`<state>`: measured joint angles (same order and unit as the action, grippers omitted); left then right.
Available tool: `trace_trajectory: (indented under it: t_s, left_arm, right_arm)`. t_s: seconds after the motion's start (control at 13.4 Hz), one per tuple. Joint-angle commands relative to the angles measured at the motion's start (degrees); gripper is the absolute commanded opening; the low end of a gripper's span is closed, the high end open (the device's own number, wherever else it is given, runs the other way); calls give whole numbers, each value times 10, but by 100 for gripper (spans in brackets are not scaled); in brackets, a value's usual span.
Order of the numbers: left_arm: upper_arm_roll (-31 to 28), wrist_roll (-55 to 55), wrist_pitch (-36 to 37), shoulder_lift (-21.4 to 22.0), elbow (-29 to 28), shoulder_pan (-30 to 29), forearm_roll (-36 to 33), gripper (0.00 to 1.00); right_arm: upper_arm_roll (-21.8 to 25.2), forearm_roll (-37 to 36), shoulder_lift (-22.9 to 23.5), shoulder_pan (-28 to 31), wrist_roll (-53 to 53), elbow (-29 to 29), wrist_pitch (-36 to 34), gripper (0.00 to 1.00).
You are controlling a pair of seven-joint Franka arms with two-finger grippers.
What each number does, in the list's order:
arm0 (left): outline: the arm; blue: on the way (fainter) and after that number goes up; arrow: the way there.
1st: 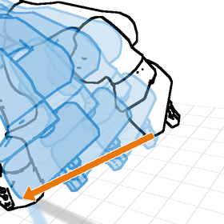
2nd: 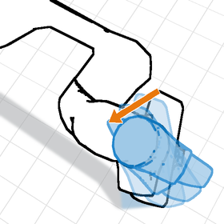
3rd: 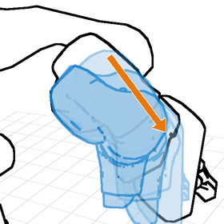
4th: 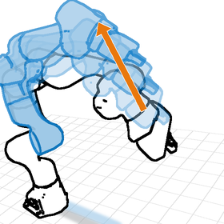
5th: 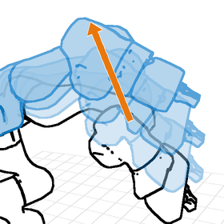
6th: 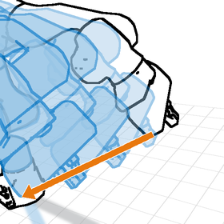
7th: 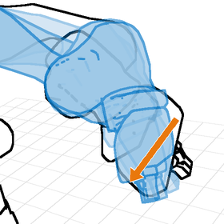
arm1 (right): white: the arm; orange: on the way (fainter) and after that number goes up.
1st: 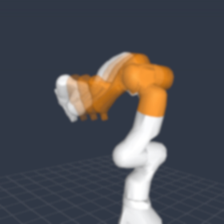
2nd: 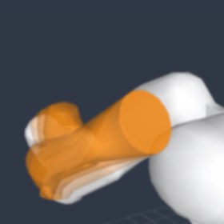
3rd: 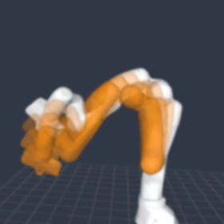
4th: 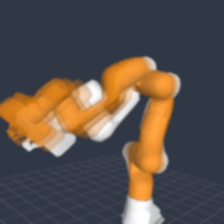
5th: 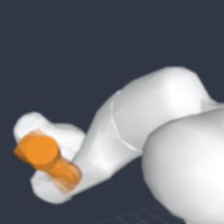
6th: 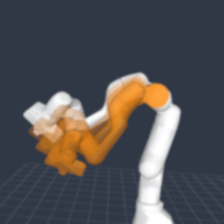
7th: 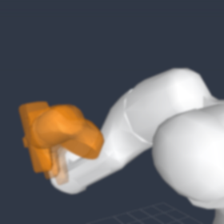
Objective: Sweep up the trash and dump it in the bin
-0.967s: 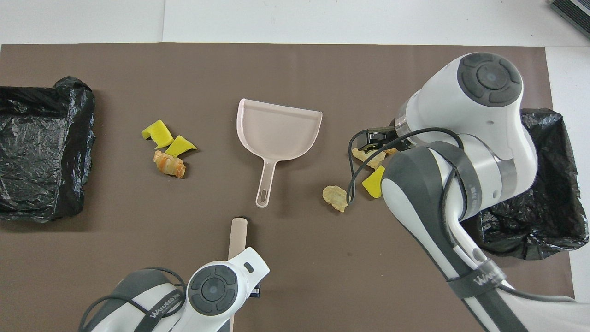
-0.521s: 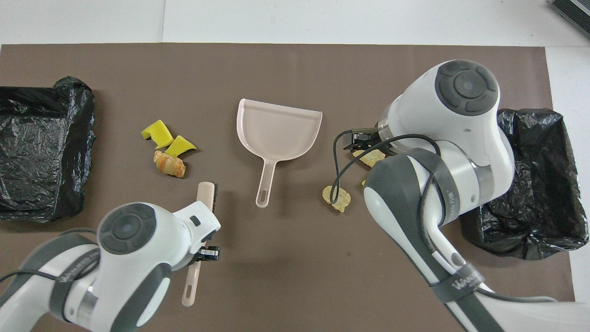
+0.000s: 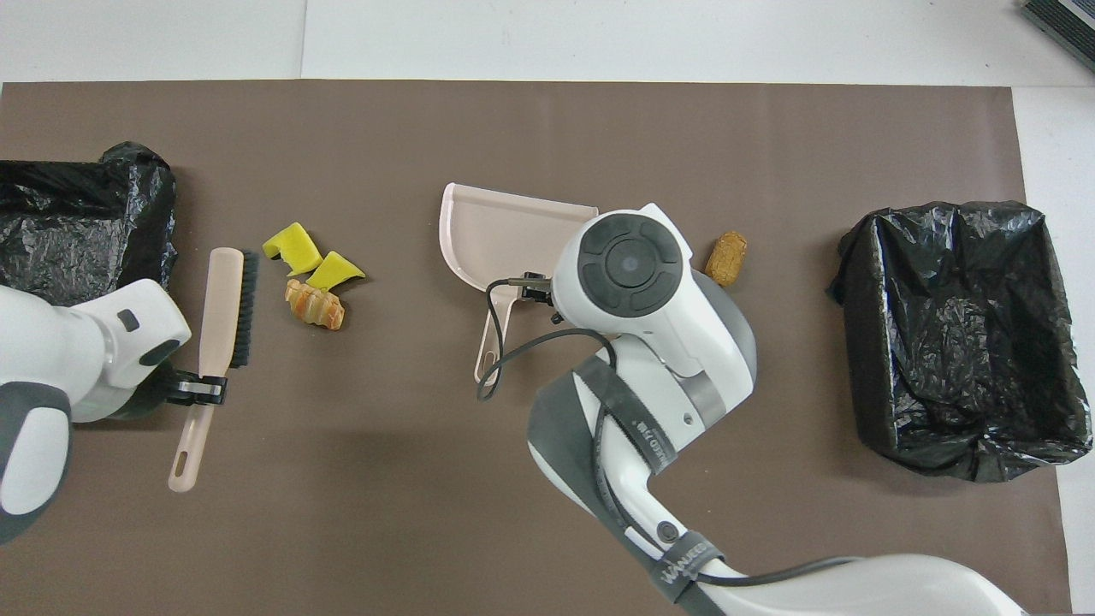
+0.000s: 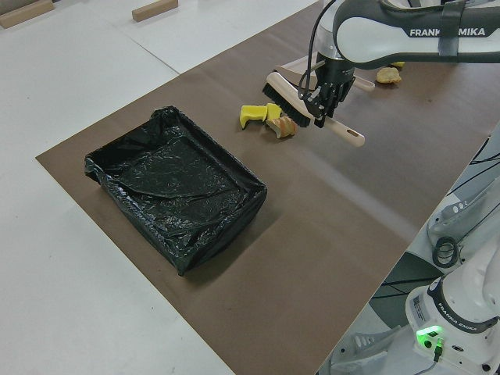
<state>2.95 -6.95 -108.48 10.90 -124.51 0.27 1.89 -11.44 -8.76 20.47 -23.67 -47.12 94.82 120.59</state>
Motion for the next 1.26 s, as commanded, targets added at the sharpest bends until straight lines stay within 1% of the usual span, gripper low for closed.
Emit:
trace_trajectory:
  t_s: [0.0,0.15,0.3,0.45,0.6,0.67,0.82,1.19]
  left_arm:
    - [9,-24,-9,-95,99,-40,-27,0]
    - [8,-23,-16,-168,156,-49,-31,0]
    - [8,-24,-11,-210,192,-55,-41,0]
    - [9,-23,-12,-224,186,-47,-69,0]
    - [10,-23,-9,-224,186,-44,-69,0]
    - [9,-23,-9,-224,186,-44,-69,0]
    - [10,-23,-7,-223,184,-43,-70,0]
    - [11,-23,-7,-221,179,-35,-71,0]
  right_arm:
    - [2,-54,61,-46,-85,-62,5,100]
    - [5,-75,90,-79,-98,-88,6,100]
    - [2,-73,89,-81,-100,-84,8,100]
    - [1,-73,85,-76,-101,-66,14,100]
    - [1,-73,74,-75,-98,-44,12,100]
    - [0,-71,71,-74,-99,-35,16,96]
    - [0,-64,71,-72,-97,-34,17,96]
    - [-1,-64,59,-74,-93,-14,14,70]
